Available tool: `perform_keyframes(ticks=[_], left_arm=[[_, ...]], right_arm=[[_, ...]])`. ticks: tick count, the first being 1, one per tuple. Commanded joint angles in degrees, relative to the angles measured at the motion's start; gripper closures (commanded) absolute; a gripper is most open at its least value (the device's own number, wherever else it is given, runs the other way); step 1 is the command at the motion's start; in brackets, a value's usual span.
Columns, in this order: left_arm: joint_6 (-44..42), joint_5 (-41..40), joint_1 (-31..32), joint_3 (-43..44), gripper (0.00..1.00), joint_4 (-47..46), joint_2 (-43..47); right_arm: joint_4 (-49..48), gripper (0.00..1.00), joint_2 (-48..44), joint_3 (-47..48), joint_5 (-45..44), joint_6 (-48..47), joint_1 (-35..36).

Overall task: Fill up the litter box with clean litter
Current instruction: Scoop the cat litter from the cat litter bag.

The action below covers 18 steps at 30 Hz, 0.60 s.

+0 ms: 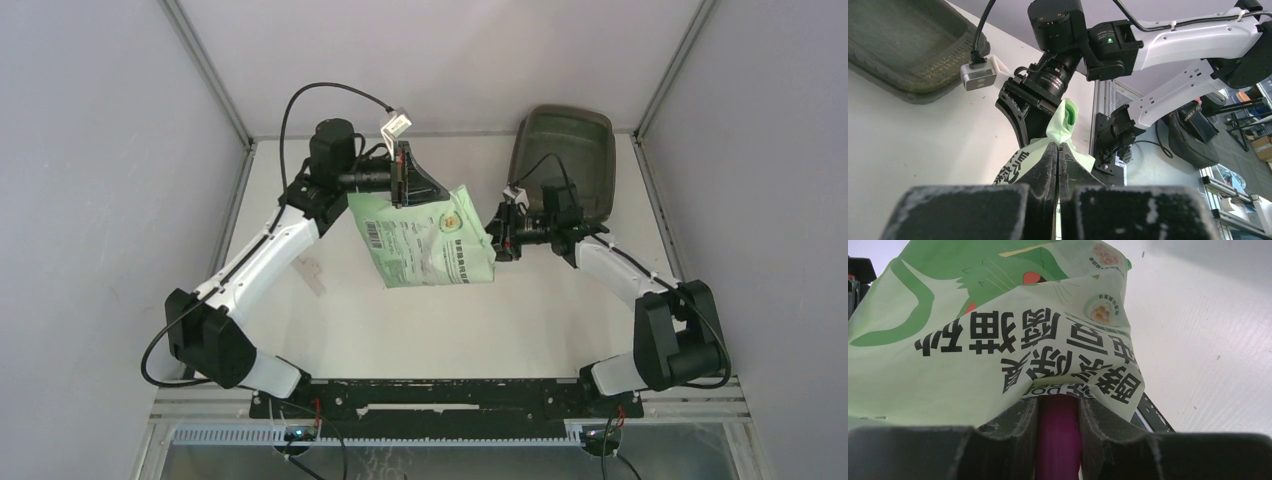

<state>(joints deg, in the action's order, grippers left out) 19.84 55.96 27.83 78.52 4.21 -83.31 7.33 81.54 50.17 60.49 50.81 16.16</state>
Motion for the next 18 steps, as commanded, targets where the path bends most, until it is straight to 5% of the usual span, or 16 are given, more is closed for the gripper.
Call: perform_keyframes(ticks=[1,18], left_arm=[[2.68,2.84,0.4,-0.33,1.0,-9.28,4.09],[6.25,2.99,-6.37,-10.37,1.0,-15.86,10.55]], right_arm=[[-9.47,1.0,-0.35,0.45,3.29,4.58,2.89],[-4.86,1.0,-13.65,-7.01,4.02,8.01,-9.25]])
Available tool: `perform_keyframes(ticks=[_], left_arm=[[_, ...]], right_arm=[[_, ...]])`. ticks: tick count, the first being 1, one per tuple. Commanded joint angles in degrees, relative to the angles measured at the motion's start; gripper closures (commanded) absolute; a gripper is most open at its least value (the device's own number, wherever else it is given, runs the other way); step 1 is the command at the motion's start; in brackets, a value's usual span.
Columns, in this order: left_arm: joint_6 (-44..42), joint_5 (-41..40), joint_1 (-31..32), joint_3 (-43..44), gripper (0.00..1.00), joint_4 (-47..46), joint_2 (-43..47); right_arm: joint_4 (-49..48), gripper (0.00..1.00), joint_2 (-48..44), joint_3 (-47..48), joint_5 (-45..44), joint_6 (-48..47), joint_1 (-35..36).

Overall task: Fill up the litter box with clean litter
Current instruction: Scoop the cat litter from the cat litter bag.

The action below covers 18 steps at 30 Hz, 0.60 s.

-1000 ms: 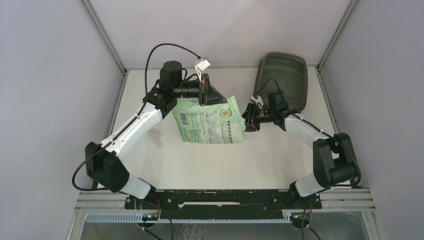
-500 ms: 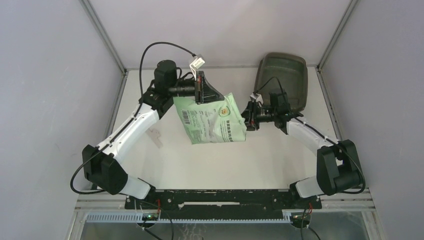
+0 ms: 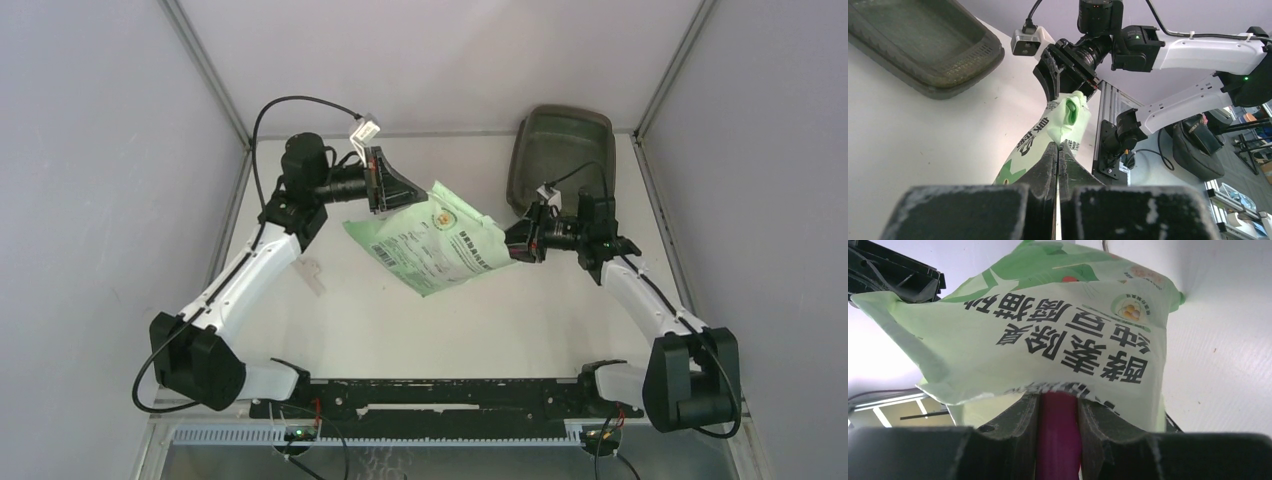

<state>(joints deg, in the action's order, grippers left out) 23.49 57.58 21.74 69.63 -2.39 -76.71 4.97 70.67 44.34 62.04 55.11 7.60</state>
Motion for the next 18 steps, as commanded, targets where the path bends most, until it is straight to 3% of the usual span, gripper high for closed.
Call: perform_keyframes(ticks=[1,13,18], left_arm=[[2.22,1.35,-0.4,-2.37,1.0,-9.16,4.29],[-0.21,0.73,-3.01,-12.54,1.0,-8.71,9.88],[-0.53,1.1,-3.98,-12.17,1.0,-8.21,10.15]], right_arm=[[-2.14,1.0,-3.55,-1.39,2.58,3.73,-1.44],[5.6,1.0,-10.63,-2.89,6.5,0.65,-12.11],[-3.2,1.0,-10.49,-5.76,7.91,7.13,-11.95]])
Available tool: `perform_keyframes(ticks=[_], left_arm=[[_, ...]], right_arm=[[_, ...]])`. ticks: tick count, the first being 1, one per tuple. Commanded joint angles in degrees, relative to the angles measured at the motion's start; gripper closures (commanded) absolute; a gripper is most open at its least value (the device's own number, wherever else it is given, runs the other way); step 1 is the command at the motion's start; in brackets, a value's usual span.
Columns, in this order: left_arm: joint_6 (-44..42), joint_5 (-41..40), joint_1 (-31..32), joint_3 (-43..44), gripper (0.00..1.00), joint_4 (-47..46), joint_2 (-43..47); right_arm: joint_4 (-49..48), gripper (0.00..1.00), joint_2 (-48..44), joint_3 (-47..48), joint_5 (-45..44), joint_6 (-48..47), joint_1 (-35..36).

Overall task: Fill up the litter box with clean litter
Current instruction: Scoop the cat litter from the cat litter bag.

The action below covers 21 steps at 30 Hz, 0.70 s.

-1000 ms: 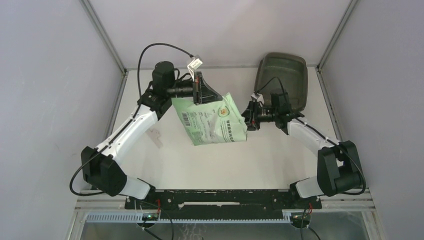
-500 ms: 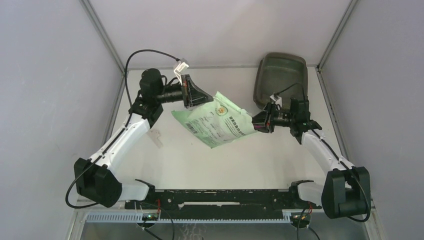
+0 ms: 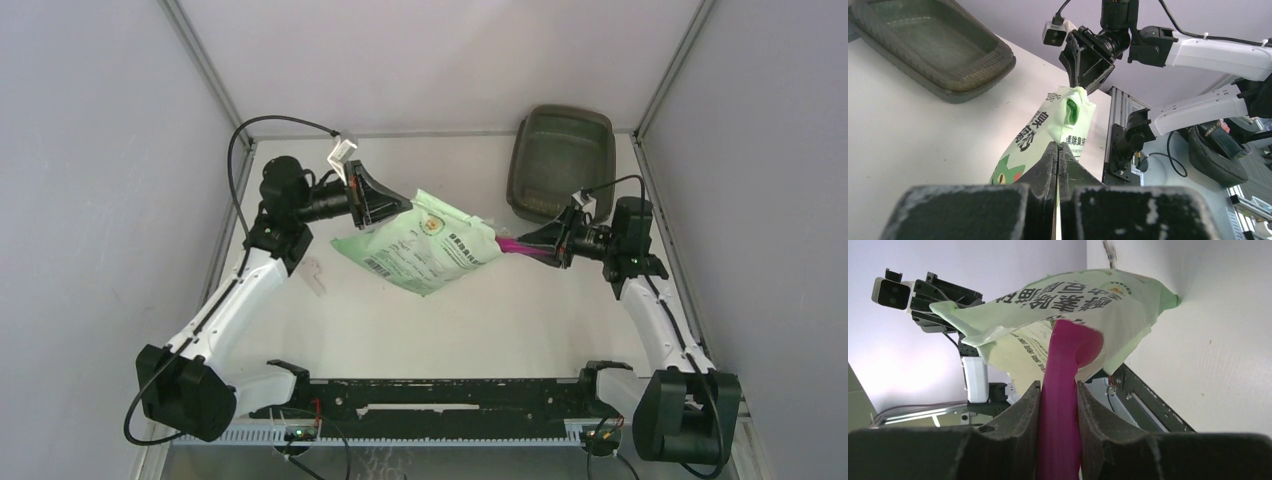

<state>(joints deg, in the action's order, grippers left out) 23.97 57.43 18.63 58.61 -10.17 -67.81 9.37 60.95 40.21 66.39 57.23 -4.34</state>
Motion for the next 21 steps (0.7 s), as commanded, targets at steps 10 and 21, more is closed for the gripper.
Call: perform_keyframes(ticks=[10,21], left_arm=[[-1.27,3.62,-3.36,1.21,1.0,1.14,0.24],[-0.99,6.85,-4.88,5.02,1.0,1.47,-2.89]], right_arm=[[-4.68,1.0,-5.93,-2.2,4.11,4.76,-6.22],[-5.83,1.0,-11.14,-4.38,4.94,8.8,-8.64]])
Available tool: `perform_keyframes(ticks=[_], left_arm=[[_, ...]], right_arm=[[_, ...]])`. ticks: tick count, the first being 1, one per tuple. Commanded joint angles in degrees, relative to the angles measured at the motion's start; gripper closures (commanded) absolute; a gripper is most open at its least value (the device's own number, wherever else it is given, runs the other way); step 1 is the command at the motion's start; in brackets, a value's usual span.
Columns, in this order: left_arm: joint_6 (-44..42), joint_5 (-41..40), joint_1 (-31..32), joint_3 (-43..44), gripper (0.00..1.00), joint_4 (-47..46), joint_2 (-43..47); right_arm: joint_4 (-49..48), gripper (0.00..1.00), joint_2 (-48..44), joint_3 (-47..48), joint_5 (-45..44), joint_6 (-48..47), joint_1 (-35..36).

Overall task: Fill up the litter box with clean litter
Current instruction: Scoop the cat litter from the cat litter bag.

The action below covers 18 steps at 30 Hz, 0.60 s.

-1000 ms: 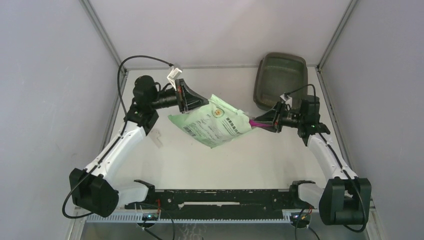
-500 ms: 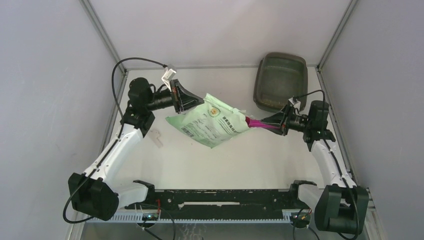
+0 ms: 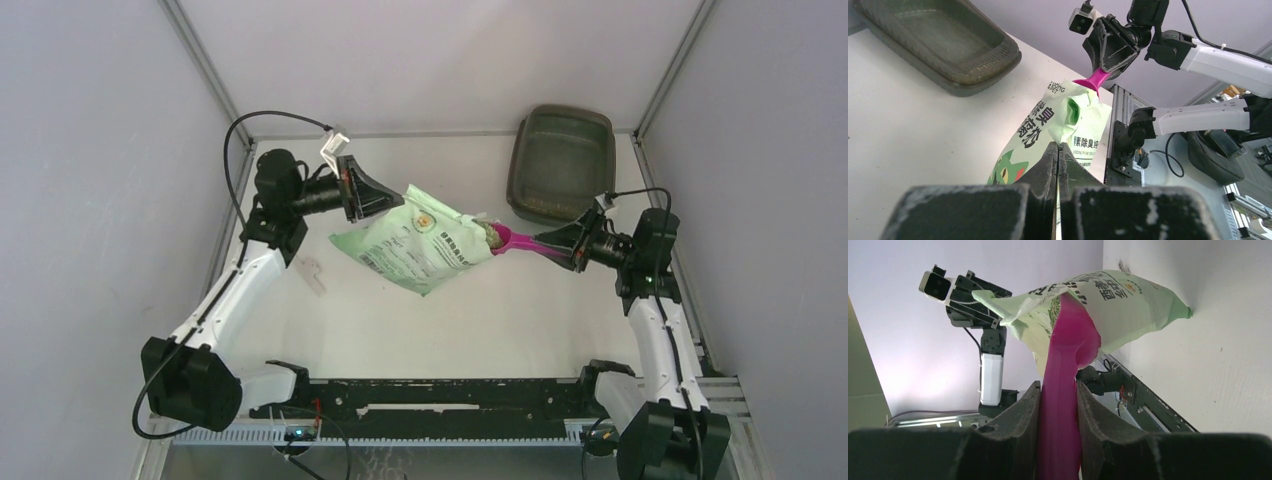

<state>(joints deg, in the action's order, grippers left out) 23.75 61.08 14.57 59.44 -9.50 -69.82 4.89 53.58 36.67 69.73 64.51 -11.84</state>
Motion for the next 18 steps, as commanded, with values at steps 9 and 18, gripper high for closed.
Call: perform_keyframes(ticks=[9,18], left_arm=[[-0.37,5.05,-2.83,4.28,1.0,0.8,-1.04],[4.0,6.2,-2.88,2.22,1.0,-5.61,-1.93]], right_arm=[[-15.58,1.0,-7.26,-9.78,2.7,12.82,-2.83],[-47.42,1.0,-1.57,-16.78,-1.3,32.17,1.72]])
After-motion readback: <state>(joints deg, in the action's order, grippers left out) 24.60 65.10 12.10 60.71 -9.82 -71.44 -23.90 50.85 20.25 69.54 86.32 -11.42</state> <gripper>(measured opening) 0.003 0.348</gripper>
